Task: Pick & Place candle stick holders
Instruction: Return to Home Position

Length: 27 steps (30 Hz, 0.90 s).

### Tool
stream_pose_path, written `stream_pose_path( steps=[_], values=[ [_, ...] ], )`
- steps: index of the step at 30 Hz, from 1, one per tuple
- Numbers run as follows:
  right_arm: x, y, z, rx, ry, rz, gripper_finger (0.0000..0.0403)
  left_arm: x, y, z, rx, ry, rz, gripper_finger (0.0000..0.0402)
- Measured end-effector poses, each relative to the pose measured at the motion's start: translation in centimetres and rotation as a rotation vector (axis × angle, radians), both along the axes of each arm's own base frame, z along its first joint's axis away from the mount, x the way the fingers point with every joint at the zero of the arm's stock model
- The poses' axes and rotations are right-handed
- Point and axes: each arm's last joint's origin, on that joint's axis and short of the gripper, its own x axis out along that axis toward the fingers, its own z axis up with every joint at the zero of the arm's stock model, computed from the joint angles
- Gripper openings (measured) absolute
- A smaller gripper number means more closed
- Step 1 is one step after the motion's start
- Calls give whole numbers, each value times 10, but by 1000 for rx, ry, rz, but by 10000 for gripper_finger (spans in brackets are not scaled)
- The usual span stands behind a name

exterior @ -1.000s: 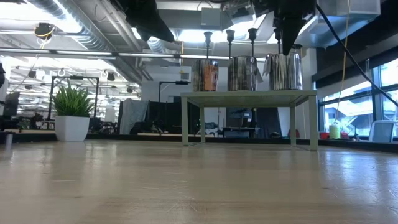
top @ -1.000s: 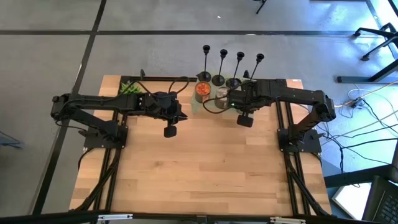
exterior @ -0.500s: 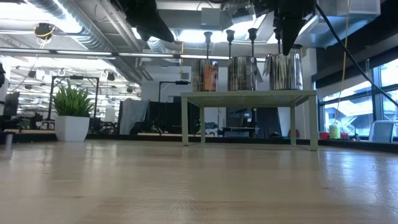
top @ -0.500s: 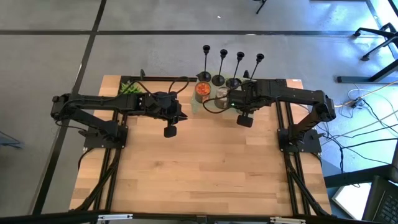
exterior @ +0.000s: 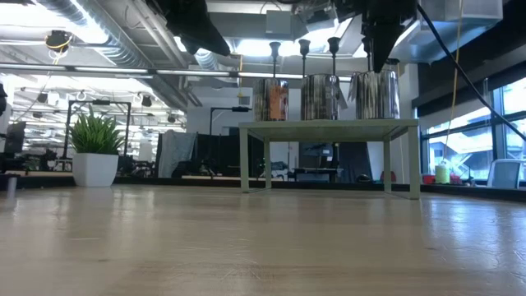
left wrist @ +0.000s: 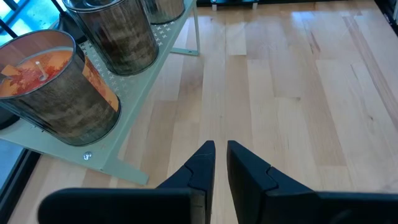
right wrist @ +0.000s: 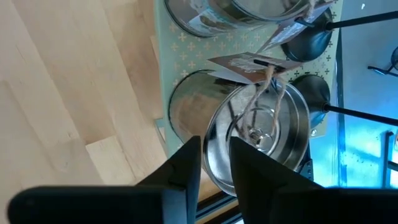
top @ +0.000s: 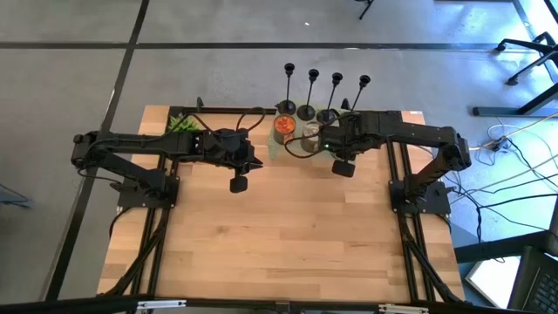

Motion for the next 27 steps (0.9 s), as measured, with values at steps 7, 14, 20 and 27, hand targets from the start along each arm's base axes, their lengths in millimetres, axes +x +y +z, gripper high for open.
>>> stream_pose_path(
  steps=[7,14,20,27],
  values=[
    [-9,10,22,-1,-96,26,90,0,0,0,0,0,0,36],
    [-33,35,66,106,-340,12,90,0,0,0,0,0,0,36],
    [-43,50,73,168,-391,18,90,0,0,0,0,0,0,36],
    [-39,54,73,178,-411,26,90,0,0,0,0,0,0,36]
  ],
)
